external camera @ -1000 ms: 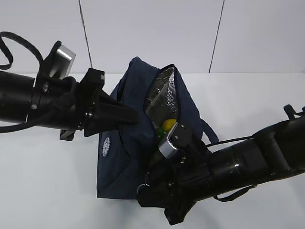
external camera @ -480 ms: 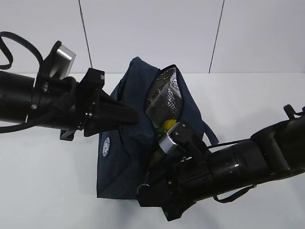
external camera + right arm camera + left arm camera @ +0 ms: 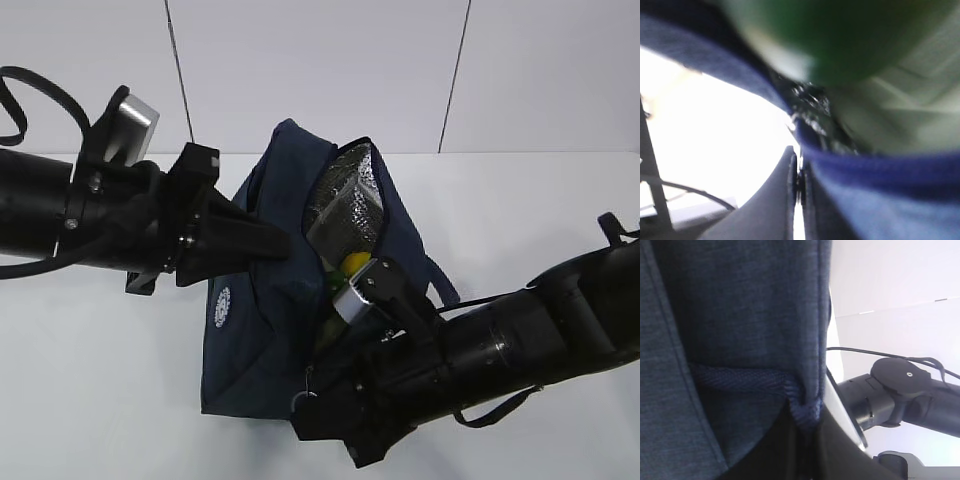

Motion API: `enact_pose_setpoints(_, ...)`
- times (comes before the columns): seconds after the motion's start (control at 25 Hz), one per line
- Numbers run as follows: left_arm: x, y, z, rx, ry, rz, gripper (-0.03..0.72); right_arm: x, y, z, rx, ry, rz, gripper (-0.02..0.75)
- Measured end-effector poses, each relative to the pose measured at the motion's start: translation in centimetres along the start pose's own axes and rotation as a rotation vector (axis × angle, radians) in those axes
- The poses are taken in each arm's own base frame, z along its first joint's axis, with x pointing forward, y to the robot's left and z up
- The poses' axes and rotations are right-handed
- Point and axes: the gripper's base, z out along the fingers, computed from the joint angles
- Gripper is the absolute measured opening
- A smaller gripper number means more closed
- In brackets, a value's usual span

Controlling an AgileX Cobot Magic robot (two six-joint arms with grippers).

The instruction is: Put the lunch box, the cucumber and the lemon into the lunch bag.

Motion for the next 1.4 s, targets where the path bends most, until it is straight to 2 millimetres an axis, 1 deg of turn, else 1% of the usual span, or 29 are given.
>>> enact_pose_setpoints(0.24, 0.0, 0.0, 0.0, 0.001, -0.001, -0.001, 0.011, -0.6, 0.2, -1.0, 0.068, 0.031, -0.058, 0.008)
enact_pose_setpoints(0.48, 0.0, 0.0, 0.0, 0.001, -0.001, -0.001, 0.011, -0.8, 0.6, -1.7, 0.089, 0.065, -0.081, 0.008)
enact_pose_setpoints(1.04, 0.0, 0.0, 0.0, -0.004, -0.005, -0.001, 0.011, -2.3, 1.9, -3.6, 0.142, 0.037, -0.149, 0.008)
enact_pose_setpoints(1.4, -0.1, 0.1, 0.0, -0.014, -0.008, 0.004, 0.011, -2.9, 2.9, -4.7, 0.149, 0.045, -0.195, 0.008)
